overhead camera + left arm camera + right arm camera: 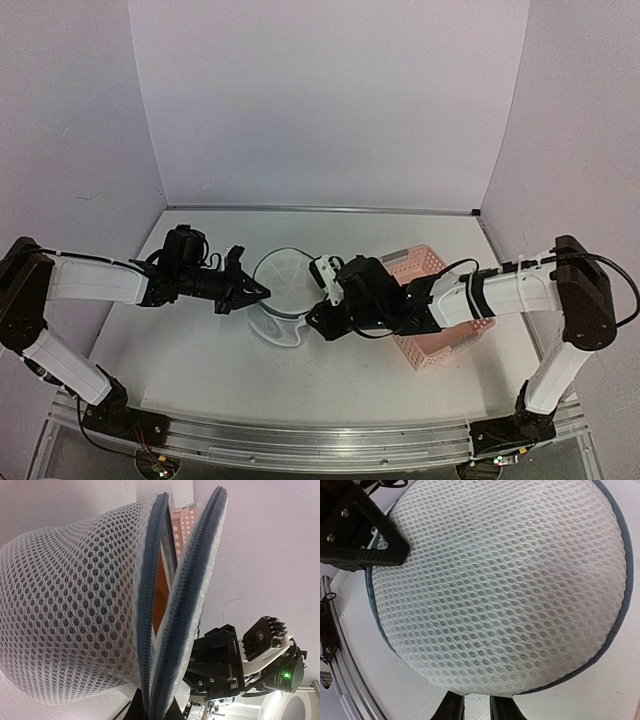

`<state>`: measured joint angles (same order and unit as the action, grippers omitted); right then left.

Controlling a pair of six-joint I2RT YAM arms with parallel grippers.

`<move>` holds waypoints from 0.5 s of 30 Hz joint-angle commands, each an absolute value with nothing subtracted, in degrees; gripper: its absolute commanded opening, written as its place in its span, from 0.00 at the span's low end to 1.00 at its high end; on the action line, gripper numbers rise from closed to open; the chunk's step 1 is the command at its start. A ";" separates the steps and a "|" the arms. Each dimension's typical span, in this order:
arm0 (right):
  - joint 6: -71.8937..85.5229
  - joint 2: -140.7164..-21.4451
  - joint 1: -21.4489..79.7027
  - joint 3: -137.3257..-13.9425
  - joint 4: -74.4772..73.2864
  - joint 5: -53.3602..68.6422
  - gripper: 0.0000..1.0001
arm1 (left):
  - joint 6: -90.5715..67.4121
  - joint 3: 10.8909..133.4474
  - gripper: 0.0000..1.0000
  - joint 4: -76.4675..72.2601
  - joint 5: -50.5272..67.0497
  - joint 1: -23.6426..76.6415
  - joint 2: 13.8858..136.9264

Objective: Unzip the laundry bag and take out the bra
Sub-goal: Unzip the zipper of the laundry bag.

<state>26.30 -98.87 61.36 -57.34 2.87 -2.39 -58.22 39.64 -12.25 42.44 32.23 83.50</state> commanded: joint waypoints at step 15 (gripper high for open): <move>16.51 -86.32 60.20 -57.50 -4.40 -7.01 0.57 | -52.48 42.39 0.00 -12.11 46.01 32.08 83.76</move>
